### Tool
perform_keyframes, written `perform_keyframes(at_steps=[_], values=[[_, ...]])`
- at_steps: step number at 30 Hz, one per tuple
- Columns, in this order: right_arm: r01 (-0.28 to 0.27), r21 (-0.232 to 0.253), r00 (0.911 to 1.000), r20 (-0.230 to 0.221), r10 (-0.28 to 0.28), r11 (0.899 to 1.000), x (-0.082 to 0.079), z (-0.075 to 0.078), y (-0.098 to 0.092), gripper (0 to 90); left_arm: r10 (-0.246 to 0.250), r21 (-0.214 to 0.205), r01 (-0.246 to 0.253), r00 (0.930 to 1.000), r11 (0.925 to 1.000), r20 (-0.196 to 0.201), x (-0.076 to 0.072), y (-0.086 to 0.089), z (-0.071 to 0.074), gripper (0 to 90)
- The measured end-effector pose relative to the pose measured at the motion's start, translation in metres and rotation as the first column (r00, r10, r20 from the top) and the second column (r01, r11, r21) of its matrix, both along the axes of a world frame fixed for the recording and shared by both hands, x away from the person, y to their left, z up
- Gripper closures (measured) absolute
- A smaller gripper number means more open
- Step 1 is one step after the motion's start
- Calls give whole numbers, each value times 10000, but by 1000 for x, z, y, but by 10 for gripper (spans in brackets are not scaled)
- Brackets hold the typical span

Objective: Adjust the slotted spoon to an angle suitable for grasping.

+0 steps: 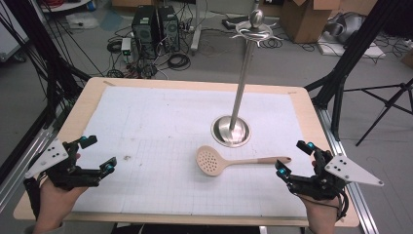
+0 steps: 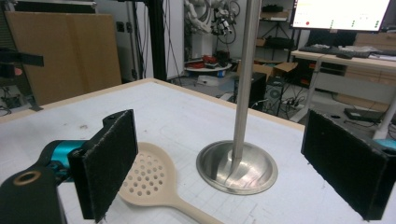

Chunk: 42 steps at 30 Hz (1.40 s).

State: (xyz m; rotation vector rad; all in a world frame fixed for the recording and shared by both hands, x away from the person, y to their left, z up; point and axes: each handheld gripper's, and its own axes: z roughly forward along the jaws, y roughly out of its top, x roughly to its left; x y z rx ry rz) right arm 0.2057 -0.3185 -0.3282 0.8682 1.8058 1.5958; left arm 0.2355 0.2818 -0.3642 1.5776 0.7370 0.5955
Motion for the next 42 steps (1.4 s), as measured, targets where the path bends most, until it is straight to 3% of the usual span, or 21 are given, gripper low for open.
perform_keyframes(at_steps=[12,15,17,19,20,22,23,26,28,32,33,34,37,42], values=[[-625,-400,9968,-529,604,9972,7,-8,9,99,-132,-34,131,9999,9999,-94,1,-2,-2,18],[-456,-200,9973,-592,443,9988,11,-11,11,103,-184,-2,184,9998,9998,-73,0,-1,-2,18],[-386,-152,9968,-707,374,9991,15,-15,12,176,-168,-15,168,9998,9999,-70,0,-1,-2,18],[-382,-142,9963,-771,370,9992,16,-17,12,195,-163,-26,163,9998,9999,-82,0,0,-2,18],[-451,-229,9948,-925,428,9987,20,-23,13,282,-155,-20,155,9998,9999,-96,1,0,-2,19],[-479,-266,9937,-1032,449,9985,21,-25,14,316,-126,-24,126,9998,9999,-123,2,0,-4,19],[-559,-412,9928,-1083,512,9976,24,-30,15,397,-140,8,140,9998,9999,-151,2,0,-4,20],[-659,-568,9914,-1167,589,9962,27,-33,15,457,-146,13,146,9996,9999,-234,3,-1,-6,20],[-907,-659,9877,-1338,812,9937,30,-38,17,559,-190,72,192,9995,9998,-269,4,-2,-7,20],[-1123,-733,9837,-1490,1005,9910,34,-43,19,644,-229,124,233,9992,9997,-314,4,-3,-9,21],[-1273,-892,9814,-1556,1124,9878,36,-46,21,737,-235,120,239,9992,9996,-309,4,-2,-9,21],[-1250,-978,9819,-1547,1090,9873,37,-47,23,772,-211,138,216,9992,9997,-327,5,-1,-9,21],[-1520,-1061,9765,-1701,1327,9827,40,-50,27,843,-177,52,179,9993,9998,-317,5,-1,-10,21],[-1699,-1404,9729,-1814,1434,9754,47,-57,37,888,-200,89,203,9992,9998,-351,5,-1,-11,21]])
